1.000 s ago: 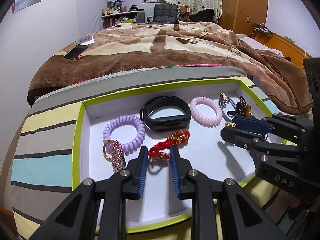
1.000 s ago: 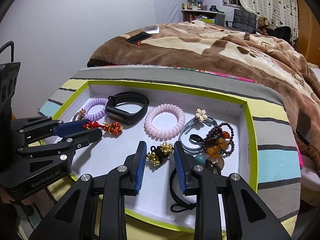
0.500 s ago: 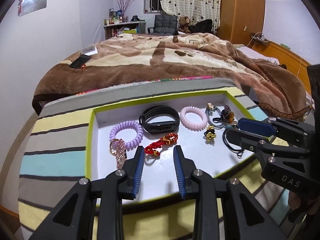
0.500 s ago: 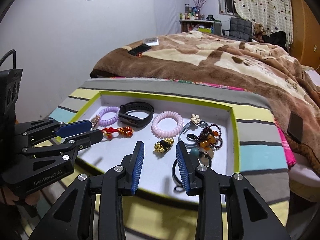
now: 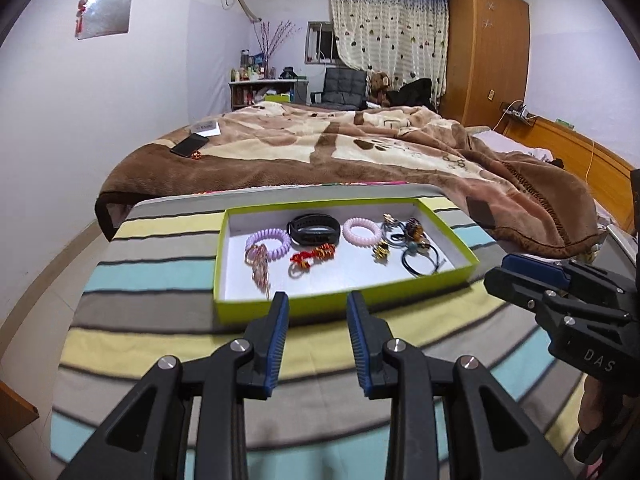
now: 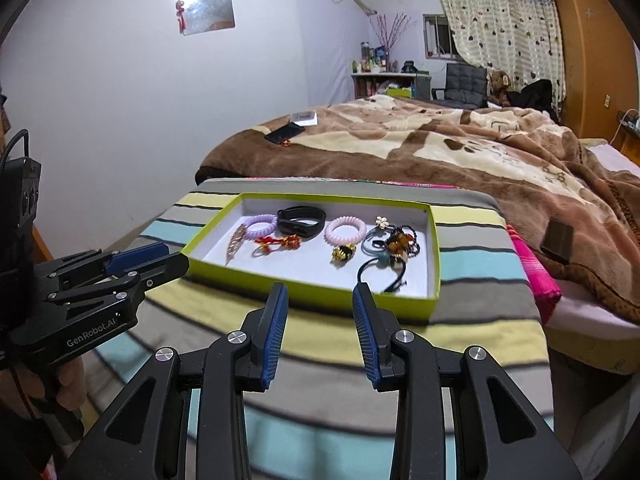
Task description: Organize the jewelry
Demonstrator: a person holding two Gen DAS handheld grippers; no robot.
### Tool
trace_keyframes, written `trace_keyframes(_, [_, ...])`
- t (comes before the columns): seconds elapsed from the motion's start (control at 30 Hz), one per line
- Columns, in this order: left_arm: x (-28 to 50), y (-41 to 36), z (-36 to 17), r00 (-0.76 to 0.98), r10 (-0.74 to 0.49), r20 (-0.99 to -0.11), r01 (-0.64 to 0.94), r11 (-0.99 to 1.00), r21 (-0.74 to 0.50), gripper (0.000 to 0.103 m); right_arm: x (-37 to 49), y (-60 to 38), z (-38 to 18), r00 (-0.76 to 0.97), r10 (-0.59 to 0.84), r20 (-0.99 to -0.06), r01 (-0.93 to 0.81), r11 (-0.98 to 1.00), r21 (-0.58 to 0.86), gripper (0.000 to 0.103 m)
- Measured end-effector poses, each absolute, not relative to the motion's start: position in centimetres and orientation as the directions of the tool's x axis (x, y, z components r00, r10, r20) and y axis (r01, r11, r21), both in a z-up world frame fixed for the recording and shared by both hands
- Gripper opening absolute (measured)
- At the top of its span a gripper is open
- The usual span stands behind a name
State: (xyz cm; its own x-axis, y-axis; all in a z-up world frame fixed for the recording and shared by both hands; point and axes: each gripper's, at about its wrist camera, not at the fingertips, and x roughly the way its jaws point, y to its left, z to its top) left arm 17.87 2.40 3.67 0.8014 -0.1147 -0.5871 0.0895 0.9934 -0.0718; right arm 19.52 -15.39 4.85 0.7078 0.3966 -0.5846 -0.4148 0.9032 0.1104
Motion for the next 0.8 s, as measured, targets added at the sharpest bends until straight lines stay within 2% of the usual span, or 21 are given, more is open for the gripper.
trace_keyframes(0.5, [9.7, 1.7, 2.6, 0.825, -0.085, -0.559, 0.060, 0.996, -0.063, 0.032, 11.1, -17.7, 3.8, 0.746, 0.375, -0.551, -0.364, 0.922, 0.134, 0.036])
trace_keyframes(0.67, [8.2, 1.2, 2.3, 0.829, -0.079, -0.554, 0.062, 0.997, -0.049, 0.039, 9.5, -17.7, 3.4, 0.748, 0.365, -0.555, -0.366, 0.924, 0.114, 0.036])
trace_keyframes(0.8, [7.3, 1.1, 2.0, 0.830, -0.068, -0.554, 0.056, 0.998, -0.040, 0.040, 8.8, -17.6, 3.3, 0.750, 0.360, -0.555, -0.371, 0.923, 0.098, 0.037])
